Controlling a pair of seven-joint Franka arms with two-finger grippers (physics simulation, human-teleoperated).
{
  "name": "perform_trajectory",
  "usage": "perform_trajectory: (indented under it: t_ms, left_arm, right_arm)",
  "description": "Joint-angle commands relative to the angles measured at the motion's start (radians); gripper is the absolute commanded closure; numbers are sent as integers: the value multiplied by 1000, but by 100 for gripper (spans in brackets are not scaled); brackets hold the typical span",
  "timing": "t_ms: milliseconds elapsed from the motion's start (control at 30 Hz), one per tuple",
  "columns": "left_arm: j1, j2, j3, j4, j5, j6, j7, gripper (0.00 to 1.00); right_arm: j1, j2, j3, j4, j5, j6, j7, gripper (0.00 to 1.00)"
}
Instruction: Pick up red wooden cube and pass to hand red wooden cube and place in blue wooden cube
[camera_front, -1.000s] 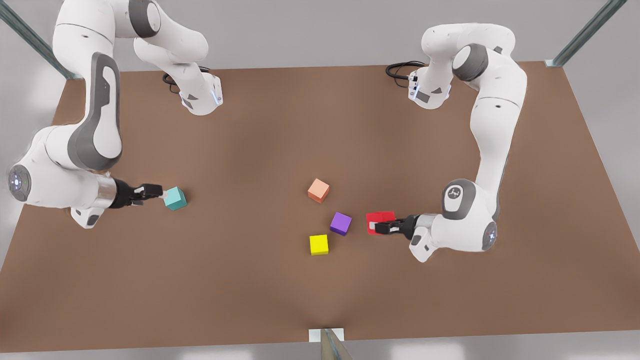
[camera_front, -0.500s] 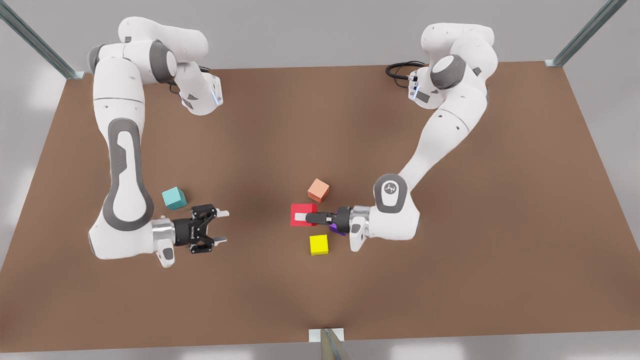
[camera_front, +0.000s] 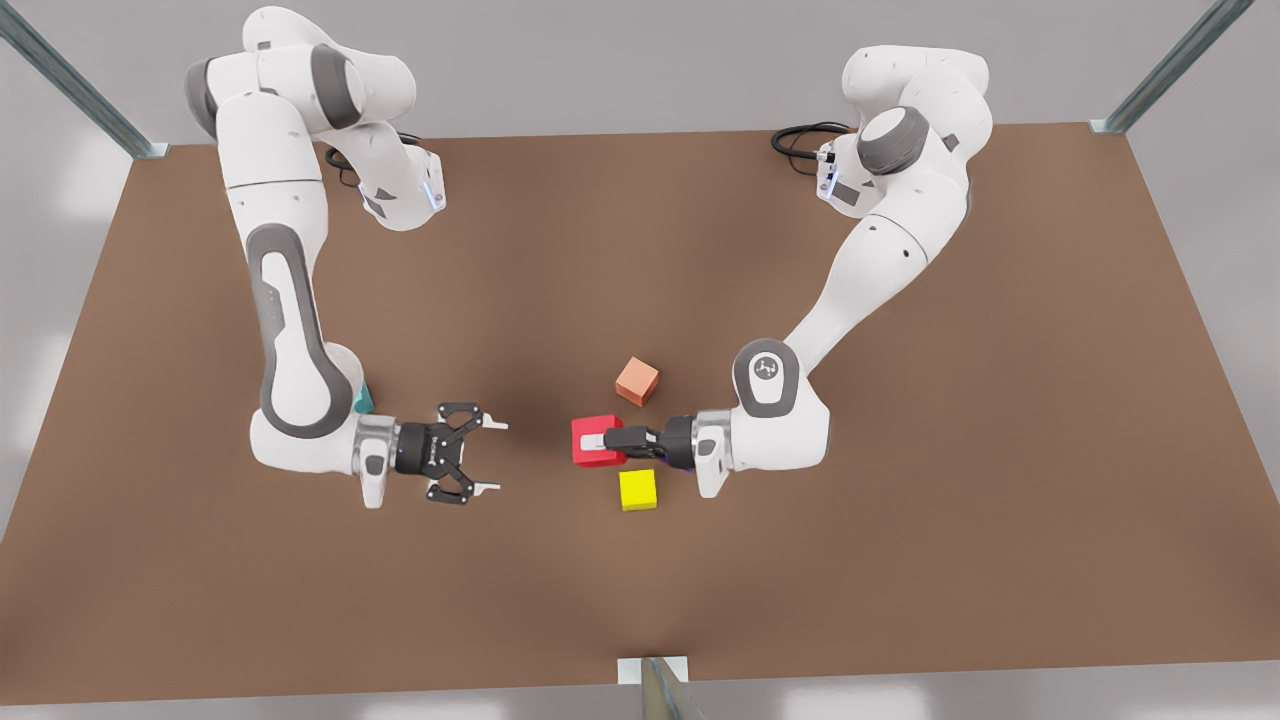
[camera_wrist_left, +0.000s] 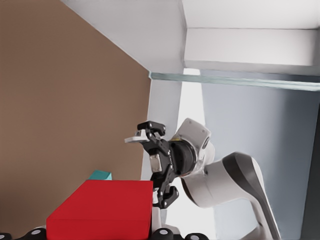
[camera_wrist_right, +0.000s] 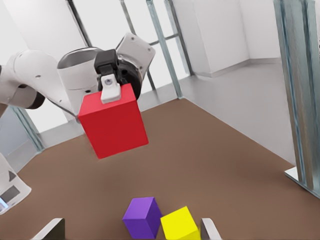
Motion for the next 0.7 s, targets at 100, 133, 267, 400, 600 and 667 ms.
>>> perform_trajectory:
  t_ms: [100, 133, 267, 400, 600, 667]
  left_arm:
    - [0, 1, -1, 1, -23, 9, 201, 48]
    - [0, 1, -1, 1, -23, 8, 201, 48]
    - [0, 1, -1, 1, -35, 9, 203, 48]
    - [-5, 2, -1, 1, -35, 9, 203, 48]
    - [-6, 4, -1, 1, -35, 9, 204, 48]
    - [-6, 4, -1, 0, -35, 9, 204, 48]
  right_arm:
    - [9, -21, 35, -51, 109, 36, -533, 0]
    - [10, -21, 36, -51, 110, 28, -532, 0]
    - [9, -19, 50, -41, 155, 25, -523, 0]
    - [9, -15, 64, -35, 176, 25, -520, 0]
    - [13, -12, 105, -40, 201, 25, -520, 0]
    - [13, -4, 109, -40, 202, 25, -520, 0]
